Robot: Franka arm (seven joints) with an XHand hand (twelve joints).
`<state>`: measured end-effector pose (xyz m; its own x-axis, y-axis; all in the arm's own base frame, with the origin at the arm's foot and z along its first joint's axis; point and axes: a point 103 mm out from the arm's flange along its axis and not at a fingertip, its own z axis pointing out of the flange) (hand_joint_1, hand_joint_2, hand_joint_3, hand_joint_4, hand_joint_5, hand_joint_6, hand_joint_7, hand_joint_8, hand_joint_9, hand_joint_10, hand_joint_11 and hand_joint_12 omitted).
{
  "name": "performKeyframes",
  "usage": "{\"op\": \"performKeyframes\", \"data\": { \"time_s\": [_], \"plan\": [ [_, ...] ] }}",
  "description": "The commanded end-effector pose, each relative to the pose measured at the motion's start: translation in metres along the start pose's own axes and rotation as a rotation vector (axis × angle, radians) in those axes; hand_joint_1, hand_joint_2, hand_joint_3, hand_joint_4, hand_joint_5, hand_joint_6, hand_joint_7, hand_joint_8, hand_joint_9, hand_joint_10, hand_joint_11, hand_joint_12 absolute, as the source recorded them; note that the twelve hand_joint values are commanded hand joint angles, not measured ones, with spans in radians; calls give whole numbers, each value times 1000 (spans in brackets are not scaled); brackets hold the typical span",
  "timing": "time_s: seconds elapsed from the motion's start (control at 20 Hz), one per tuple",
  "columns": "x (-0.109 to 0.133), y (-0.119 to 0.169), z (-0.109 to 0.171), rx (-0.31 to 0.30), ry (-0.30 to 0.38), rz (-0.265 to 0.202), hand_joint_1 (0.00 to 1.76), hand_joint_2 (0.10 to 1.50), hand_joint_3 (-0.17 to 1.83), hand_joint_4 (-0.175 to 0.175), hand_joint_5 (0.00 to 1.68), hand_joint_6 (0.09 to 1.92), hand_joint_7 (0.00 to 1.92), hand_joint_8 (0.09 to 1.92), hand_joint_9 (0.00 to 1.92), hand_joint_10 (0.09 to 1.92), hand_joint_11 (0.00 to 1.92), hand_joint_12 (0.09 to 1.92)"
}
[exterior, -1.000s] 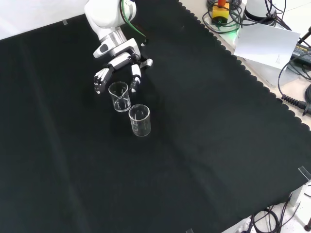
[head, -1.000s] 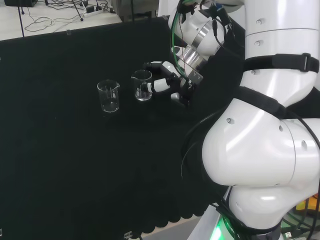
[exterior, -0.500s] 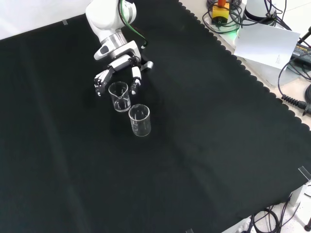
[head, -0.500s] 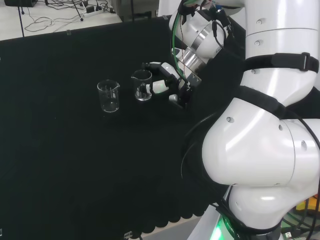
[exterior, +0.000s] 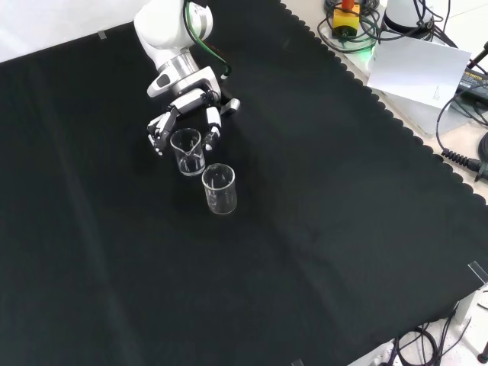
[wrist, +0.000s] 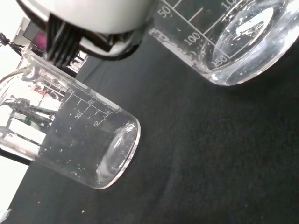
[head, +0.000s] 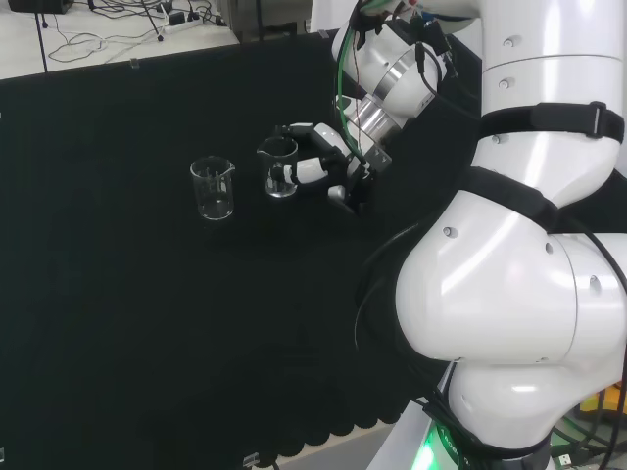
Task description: Pick up the beaker on the right.
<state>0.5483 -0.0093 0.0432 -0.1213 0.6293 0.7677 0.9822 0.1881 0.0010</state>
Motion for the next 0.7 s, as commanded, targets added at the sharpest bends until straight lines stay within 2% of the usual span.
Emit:
{"op": "performKeyframes", "data": {
  "time_s": [0.05, 0.5, 0.7],
  "plan": [
    [1, 2, 6, -9, 33, 1, 974, 493, 616, -35, 589, 87, 473, 669, 536, 585, 28, 1368],
    [0, 3, 7, -35, 52, 5, 976, 492, 623, -34, 592, 91, 441, 659, 513, 566, 30, 1364],
    [-3, 3, 5, -30, 61, 12, 976, 494, 625, -29, 647, 122, 441, 661, 514, 564, 30, 1363]
  ]
}}
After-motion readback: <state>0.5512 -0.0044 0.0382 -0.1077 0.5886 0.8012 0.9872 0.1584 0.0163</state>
